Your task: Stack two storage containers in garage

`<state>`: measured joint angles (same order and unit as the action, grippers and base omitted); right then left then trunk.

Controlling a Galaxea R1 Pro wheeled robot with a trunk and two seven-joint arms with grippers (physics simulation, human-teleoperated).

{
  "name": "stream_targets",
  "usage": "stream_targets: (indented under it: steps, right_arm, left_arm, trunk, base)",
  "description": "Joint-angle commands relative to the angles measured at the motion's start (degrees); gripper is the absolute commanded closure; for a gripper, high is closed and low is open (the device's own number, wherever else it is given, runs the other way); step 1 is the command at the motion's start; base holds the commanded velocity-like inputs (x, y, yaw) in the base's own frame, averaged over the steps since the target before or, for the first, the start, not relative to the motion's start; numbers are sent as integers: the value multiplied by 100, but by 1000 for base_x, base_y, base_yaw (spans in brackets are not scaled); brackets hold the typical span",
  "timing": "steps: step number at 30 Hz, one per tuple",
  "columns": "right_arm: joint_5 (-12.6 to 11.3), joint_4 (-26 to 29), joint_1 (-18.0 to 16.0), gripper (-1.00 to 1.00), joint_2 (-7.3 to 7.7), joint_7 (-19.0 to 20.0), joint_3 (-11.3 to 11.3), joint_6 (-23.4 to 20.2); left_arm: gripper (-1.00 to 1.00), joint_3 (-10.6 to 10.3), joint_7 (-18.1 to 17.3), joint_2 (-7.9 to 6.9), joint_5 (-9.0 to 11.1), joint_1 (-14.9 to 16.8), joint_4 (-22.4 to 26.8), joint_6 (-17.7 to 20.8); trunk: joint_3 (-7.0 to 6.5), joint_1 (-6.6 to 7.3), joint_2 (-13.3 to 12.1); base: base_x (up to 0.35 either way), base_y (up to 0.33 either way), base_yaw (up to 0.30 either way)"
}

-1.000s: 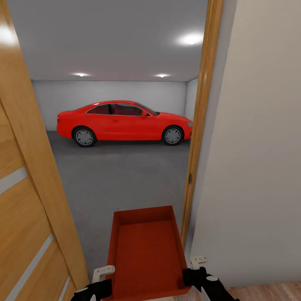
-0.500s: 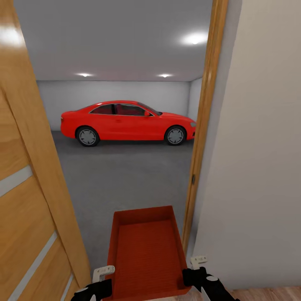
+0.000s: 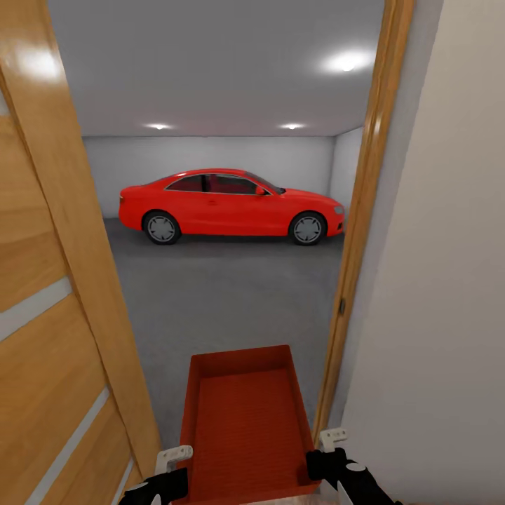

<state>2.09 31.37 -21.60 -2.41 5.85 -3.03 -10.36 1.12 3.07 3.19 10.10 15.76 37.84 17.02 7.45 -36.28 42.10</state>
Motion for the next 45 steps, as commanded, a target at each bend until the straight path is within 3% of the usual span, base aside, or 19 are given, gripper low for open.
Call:
stream_targets:
  steps: [1, 15, 45]
  right_arm:
    - [-236, 0, -6, 100, 3, 223, 22, -36]
    - [-236, 0, -7, 100, 3, 223, 22, -36]
    - [-235, 0, -5, 100, 3, 223, 23, -28]
  left_arm:
    - [100, 2, 162, -90, -355, -3, 21, -199]
    - [100, 2, 160, -90, -353, -3, 21, -199]
    - [100, 0, 160, -90, -356, -3, 21, -199]
  trunk:
    - [10, -4, 8]
    - [10, -4, 8]
    - [10, -4, 8]
  base:
    - [307, 0, 1]
    - [293, 57, 0]
    - [8, 44, 0]
